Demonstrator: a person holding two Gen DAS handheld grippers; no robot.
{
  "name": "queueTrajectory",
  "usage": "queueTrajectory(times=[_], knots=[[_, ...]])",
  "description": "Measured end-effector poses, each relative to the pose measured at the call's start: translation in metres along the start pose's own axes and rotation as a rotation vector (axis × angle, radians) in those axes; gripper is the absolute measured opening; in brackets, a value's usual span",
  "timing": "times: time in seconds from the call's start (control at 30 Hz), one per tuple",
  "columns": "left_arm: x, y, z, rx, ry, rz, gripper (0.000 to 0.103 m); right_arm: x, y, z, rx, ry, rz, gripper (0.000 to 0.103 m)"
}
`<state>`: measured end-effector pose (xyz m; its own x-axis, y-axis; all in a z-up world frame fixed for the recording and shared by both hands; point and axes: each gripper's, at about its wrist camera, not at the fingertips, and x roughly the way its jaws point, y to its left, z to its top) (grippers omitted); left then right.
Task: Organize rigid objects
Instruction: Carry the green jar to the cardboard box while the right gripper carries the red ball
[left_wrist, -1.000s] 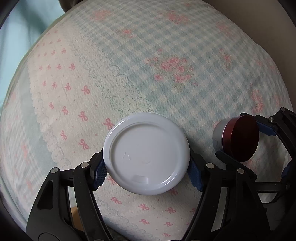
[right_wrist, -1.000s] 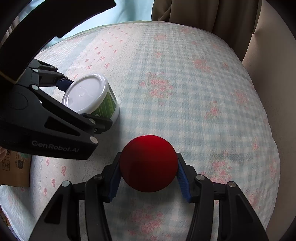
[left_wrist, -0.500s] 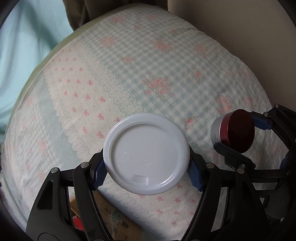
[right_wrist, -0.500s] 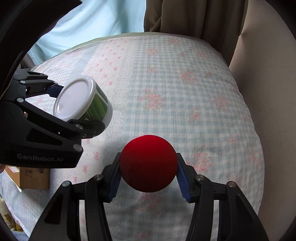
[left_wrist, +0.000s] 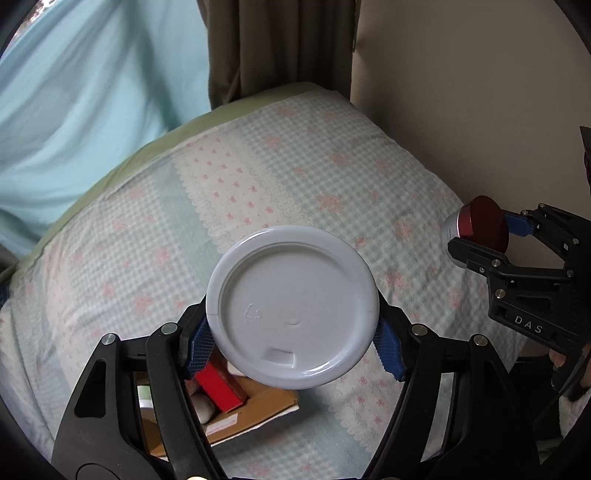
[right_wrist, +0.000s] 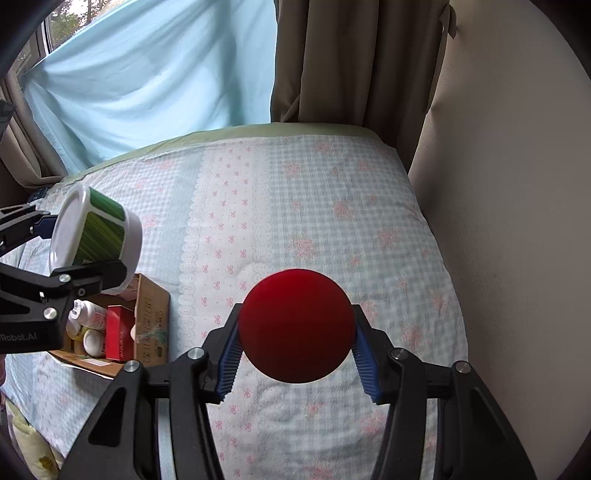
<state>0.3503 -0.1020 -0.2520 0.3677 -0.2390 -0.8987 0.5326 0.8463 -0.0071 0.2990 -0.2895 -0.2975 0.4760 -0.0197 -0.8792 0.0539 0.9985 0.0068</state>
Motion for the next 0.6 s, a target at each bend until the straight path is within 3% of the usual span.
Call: queueTrajectory(times=[0.3, 0.6], knots=[[-0.101, 0.085, -0.075, -0.109, -0.064, 0.041, 0.069, -0.068, 0.083, 0.003, -0.027, -0.013, -0.006, 0.05], [-0.136, 0.19, -0.163, -0.236, -0.031, 0.086, 0.069, -0.084, 0.186, -0.003, -0.038, 0.0, 0.067, 0.05]])
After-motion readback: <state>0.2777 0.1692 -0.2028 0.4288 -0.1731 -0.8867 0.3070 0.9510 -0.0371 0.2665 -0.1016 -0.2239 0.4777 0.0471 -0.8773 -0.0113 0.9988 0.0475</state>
